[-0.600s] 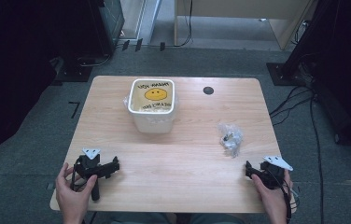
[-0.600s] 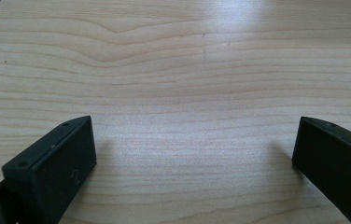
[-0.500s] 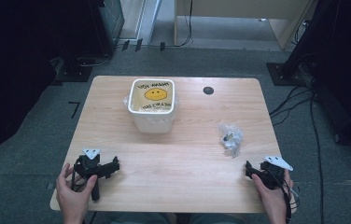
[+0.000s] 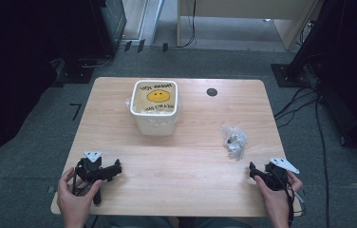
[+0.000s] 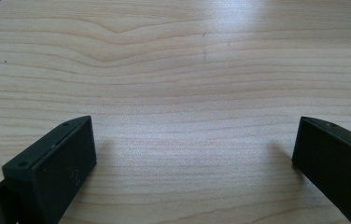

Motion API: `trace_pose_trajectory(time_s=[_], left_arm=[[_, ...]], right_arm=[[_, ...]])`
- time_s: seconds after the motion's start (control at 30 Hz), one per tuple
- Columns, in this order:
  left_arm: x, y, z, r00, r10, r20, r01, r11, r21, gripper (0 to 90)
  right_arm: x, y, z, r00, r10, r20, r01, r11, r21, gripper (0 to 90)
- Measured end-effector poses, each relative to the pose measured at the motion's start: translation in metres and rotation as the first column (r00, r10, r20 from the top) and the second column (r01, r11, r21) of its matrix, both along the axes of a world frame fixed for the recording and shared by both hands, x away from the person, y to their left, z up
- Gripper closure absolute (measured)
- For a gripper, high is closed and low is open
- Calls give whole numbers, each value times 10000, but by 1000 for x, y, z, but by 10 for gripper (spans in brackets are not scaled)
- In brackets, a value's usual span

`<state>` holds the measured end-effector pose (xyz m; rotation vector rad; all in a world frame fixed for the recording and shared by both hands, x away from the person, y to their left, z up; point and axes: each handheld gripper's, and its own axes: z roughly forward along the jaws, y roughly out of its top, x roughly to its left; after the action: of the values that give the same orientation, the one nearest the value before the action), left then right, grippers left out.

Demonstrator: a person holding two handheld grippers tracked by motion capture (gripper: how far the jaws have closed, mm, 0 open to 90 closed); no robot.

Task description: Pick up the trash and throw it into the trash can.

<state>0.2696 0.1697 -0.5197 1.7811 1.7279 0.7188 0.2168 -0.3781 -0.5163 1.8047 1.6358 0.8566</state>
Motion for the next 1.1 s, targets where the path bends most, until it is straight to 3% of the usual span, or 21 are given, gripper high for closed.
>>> trace_pose_trajectory(time_s=[0.23,0.47,0.7,1.1], left_arm=[[0,0,0,10000,-2,-4,2,10000,0,0],[0,0,0,10000,-1,-4,1,10000,-2,0],[0,0,0,10000,3,3,-3,10000,-3,0],[0,0,0,10000,3,5,-3,10000,-8,0]], right_arm=[[4,8,14,9982,-92,596,91,10000,26,223],[9,11,26,9965,99,830,-135,9990,427,262],[21,16,40,9934,164,1134,-208,9991,376,274],[47,34,42,9931,536,1045,-583,9974,430,252]])
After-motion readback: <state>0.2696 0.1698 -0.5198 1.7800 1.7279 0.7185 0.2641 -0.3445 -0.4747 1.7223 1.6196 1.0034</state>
